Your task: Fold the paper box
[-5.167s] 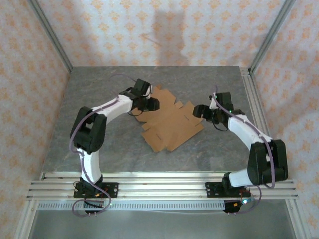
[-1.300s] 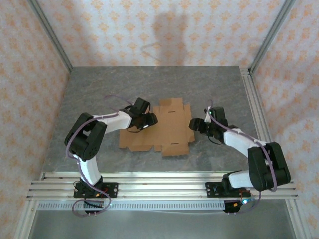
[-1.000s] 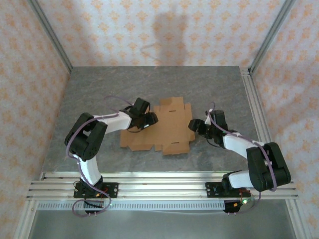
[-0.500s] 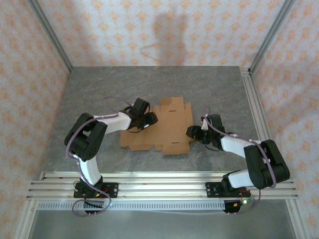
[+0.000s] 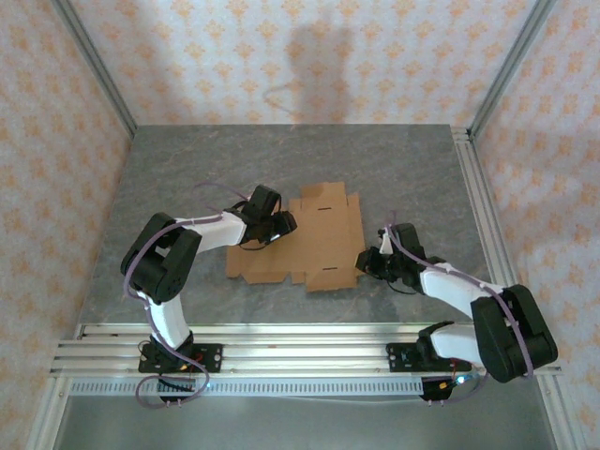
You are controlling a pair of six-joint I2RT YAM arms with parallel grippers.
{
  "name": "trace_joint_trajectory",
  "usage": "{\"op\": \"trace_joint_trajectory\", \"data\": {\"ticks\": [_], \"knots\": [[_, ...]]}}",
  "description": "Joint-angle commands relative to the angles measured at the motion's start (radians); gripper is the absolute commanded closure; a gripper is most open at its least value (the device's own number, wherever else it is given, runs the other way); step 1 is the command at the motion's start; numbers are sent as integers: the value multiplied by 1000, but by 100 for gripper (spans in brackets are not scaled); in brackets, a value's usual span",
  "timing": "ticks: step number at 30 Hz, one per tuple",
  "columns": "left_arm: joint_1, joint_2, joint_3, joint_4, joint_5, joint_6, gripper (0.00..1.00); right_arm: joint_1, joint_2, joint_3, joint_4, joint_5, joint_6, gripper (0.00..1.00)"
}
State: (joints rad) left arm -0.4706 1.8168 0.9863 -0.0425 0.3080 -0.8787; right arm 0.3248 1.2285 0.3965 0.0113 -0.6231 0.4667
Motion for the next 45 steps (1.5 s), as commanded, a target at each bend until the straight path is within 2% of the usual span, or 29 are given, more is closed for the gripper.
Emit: {"op": "trace_joint_trajectory", "data": {"ticks": [1, 6, 9, 10, 11, 16, 23, 26, 34, 36, 38, 40, 43, 45], "knots": [[14, 27, -37, -63, -27, -1, 48, 5, -15, 8, -16, 16, -5, 100], [15, 25, -38, -60, -25, 1, 48, 5, -13, 38, -9, 5, -21, 100], [13, 24, -40, -54, -22, 2, 48, 5, -14, 67, -14, 37, -37, 58], [13, 25, -43, -54, -21, 2, 48, 4, -11, 76, -7, 54, -39, 52], [14, 24, -42, -53, -18, 1, 48, 5, -4, 85, 1, 71, -39, 51], [16, 21, -43, -57, -18, 6, 48, 4, 84, 130, 54, 97, -39, 53], [16, 13, -39, -65, -19, 8, 48, 1, 226, 185, 143, 99, -29, 61], [15, 6, -41, -72, -24, 8, 48, 2, 243, 199, 152, 121, -30, 64], [15, -8, -52, -77, -32, 5, 48, -13, 228, 204, 119, 132, -60, 65], [15, -11, -56, -77, -33, 4, 48, -16, 224, 199, 129, 128, -57, 75], [15, -13, -55, -79, -32, 3, 48, -20, 227, 199, 134, 122, -58, 89], [16, -11, -54, -81, -34, 4, 48, -20, 235, 205, 133, 112, -64, 96], [16, -12, -50, -84, -35, 4, 48, -21, 244, 212, 129, 109, -75, 98], [15, -18, -49, -86, -39, 4, 48, -21, 244, 219, 121, 111, -84, 92]]}}
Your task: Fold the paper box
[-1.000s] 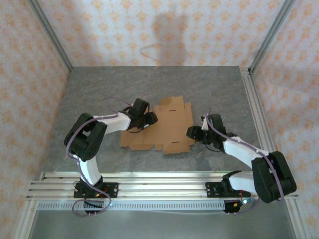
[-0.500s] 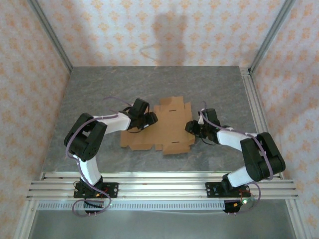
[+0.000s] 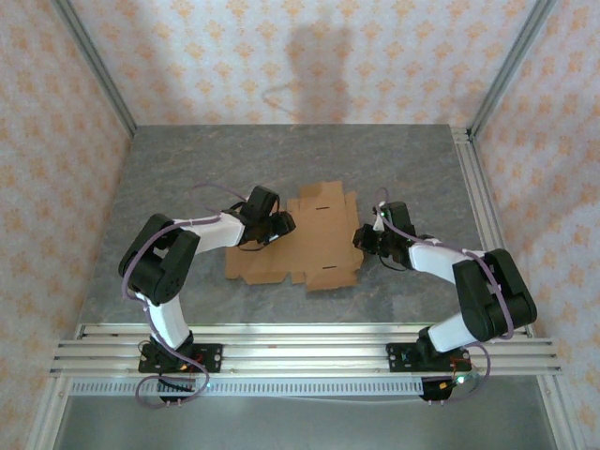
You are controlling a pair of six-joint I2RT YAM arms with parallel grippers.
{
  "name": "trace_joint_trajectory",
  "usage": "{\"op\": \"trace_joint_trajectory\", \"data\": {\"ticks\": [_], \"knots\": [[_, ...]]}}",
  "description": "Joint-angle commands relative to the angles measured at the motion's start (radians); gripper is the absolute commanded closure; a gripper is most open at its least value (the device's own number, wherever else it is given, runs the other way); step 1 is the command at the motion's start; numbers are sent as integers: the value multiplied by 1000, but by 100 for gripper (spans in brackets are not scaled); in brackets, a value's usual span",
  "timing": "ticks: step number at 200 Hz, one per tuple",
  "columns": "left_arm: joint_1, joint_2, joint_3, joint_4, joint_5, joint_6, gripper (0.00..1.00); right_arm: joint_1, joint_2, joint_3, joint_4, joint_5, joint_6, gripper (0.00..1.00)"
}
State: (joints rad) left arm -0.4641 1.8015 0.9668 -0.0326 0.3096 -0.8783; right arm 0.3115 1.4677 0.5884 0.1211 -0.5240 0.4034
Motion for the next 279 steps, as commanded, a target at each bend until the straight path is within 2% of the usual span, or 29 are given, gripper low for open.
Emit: {"op": "trace_joint_trajectory", "data": {"ticks": [1, 8, 16, 20, 35, 40, 81, 109, 132, 168, 213, 279], "knots": [[8, -5, -31, -96, -43, 4, 48, -6, 5, 30, 5, 18, -25, 84], [8, -7, -30, -99, -43, 3, 48, -7, 5, 33, 4, 24, -28, 75], [9, -7, -31, -99, -44, 3, 48, -7, 4, 35, 3, 24, -31, 76], [9, -7, -29, -102, -44, 4, 48, -7, 5, 38, -2, 23, -33, 78], [8, -8, -28, -102, -44, 5, 48, -7, 6, 46, -18, 16, -39, 98], [9, -8, -28, -103, -43, 7, 48, -7, 6, 47, -20, 18, -40, 100], [7, -19, -31, -104, -46, 7, 48, -7, -2, 60, -70, 37, -81, 100], [4, -70, -29, -113, -72, 23, 46, 9, -2, 116, -211, 111, -168, 100], [5, -131, -7, -160, -114, 46, 42, 30, 0, 162, -296, 201, -253, 100], [4, -181, 70, -256, -142, 86, 31, 48, 0, 221, -360, 264, -337, 100], [4, -214, 98, -276, -146, 78, 19, 110, 34, 324, -460, 453, -480, 100], [7, -230, 90, -279, -153, 69, 18, 216, 127, 408, -427, 785, -697, 100]]}}
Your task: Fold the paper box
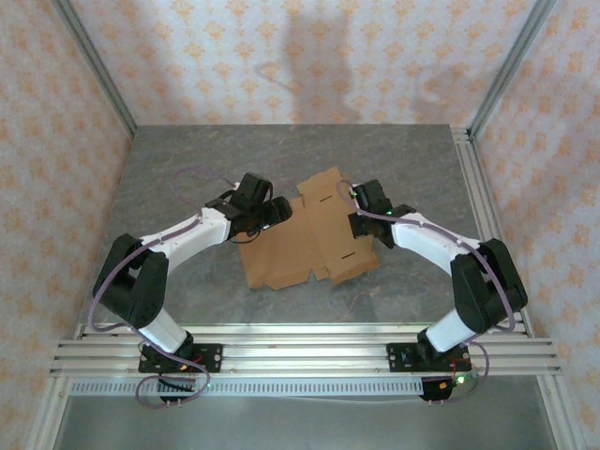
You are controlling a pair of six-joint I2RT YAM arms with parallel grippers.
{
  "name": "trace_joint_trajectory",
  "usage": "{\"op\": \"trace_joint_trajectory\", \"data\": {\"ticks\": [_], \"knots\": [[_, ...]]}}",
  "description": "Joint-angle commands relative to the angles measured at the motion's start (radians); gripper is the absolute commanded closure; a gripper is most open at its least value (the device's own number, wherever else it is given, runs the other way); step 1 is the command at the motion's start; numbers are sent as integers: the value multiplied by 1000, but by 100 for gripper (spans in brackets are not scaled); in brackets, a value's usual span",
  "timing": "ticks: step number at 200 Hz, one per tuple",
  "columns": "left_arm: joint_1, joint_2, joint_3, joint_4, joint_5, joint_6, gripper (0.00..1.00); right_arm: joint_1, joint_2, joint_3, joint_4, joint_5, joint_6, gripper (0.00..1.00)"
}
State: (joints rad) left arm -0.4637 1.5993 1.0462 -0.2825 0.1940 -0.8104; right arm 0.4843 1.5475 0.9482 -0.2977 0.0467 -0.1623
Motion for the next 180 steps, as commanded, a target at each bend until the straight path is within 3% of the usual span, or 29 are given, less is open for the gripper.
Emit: {"op": "trace_joint_trajectory", "data": {"ticks": [1, 42, 116, 153, 180], "knots": [[7, -28, 11, -29, -37, 2, 18, 45, 49, 48, -8, 220, -134, 100], [23, -19, 13, -10, 4, -5, 17, 124, 129, 30, 101, 416, -264, 100], [67, -56, 12, -16, 24, 2, 17, 184, 195, -27, 383, 658, -513, 100], [73, -57, 7, -14, 29, 6, 16, 195, 225, -23, 439, 689, -564, 100], [80, -56, 27, -26, 34, 16, 16, 193, 181, -69, 513, 620, -570, 100]]}}
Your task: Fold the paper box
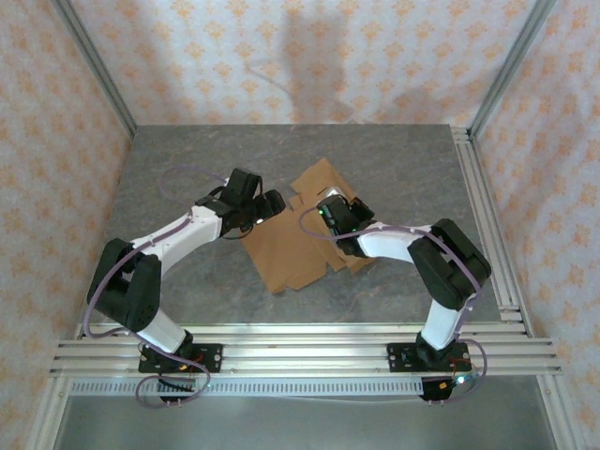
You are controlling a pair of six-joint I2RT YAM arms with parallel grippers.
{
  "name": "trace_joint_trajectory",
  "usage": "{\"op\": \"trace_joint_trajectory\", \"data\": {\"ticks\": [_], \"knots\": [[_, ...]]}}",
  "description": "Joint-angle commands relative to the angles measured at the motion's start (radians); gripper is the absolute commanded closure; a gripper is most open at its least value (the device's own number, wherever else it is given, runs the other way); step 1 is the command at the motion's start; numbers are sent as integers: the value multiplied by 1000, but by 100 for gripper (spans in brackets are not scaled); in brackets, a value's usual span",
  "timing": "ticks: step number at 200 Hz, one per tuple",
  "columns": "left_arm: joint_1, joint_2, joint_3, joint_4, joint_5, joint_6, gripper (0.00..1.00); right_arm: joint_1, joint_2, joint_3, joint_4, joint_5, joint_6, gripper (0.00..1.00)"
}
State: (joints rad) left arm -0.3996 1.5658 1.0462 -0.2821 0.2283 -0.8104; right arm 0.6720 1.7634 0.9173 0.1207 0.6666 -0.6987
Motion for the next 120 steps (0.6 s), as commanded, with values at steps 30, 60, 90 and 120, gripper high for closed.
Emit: {"op": "trace_joint_trajectory", "data": {"ticks": [30, 60, 90, 120], "knots": [[22, -12, 74, -52, 3, 44, 16, -22, -119, -22, -19, -206, 102, 100], [24, 13, 151, -81, 18, 66, 15, -63, -173, -11, -73, -384, 180, 100], [24, 57, 253, -114, 41, 92, 14, -115, -197, 25, -163, -580, 229, 100], [24, 107, 349, -140, 62, 115, 12, -144, -175, 82, -254, -672, 233, 100]]}}
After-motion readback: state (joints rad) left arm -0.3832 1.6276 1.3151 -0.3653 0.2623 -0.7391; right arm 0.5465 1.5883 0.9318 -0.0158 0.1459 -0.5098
